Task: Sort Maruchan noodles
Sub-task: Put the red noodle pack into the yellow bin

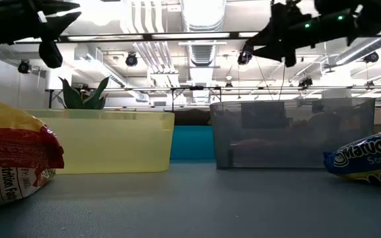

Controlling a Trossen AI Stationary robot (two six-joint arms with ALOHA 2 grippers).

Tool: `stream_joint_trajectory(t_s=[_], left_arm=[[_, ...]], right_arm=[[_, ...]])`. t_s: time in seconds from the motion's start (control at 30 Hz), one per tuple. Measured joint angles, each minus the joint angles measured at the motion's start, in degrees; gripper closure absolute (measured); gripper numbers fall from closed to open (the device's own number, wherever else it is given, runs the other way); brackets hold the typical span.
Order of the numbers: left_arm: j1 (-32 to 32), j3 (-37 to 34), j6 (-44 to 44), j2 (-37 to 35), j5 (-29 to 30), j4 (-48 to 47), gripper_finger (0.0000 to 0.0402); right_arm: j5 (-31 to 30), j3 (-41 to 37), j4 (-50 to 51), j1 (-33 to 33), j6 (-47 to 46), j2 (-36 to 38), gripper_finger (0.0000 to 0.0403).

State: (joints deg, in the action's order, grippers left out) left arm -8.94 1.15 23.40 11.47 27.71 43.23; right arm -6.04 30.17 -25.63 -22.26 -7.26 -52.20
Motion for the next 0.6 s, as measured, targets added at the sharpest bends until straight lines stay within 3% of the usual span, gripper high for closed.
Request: stream_joint_trajectory(t_s=[0.2,0.37,0.5,0.6], left_arm=[[0.00,0.00,-0.32,6.78,-0.16,9.05,0.0363],[0.04,2.16,-0.40,12.26,1.99,9.73,0.0363],[0.04,8.08,-0.22,17.54,7.32,0.86,0.0363],[0.04,15.74,2.02,20.37,8.42,-18.72,0.0363]], right_arm=[[-0.01,2.90,-0.31,0.13,1.86,-4.20,0.0177],[-0.01,4.06,-0.30,0.13,3.52,-5.19,0.0177],[-0.01,4.09,-0.09,0.13,4.86,-5.30,0.0177],[-0.03,4.09,-0.22,0.11,5.12,-5.22,0.0177]])
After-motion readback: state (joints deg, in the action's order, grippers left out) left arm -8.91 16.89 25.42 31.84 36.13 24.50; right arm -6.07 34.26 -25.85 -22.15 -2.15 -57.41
